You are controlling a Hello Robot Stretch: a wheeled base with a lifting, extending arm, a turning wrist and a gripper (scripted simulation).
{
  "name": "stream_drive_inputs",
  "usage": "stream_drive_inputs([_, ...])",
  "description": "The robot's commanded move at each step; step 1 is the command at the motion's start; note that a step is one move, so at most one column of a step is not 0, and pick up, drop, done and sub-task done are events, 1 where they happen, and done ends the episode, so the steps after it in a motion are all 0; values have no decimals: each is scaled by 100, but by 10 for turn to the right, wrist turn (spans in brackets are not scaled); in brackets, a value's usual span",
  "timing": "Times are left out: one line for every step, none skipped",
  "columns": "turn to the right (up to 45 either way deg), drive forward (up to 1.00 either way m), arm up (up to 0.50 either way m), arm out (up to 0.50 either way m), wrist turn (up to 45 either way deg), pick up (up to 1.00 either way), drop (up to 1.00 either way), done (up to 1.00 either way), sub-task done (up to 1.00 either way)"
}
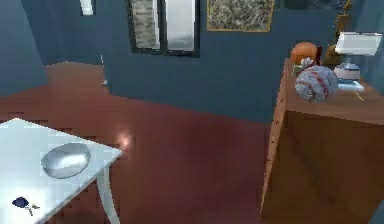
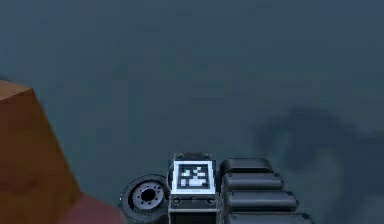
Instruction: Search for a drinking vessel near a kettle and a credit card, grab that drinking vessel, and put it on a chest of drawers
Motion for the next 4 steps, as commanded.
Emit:
stream_drive_inputs([0,100,0,0,0,0,0,0,0])
stream_drive_inputs([-90,0,0,0,0,0,0,0,0])
stream_drive_inputs([0,5,0,0,0,0,0,0,0])
stream_drive_inputs([390,0,0,0,0,0,0,0,0])
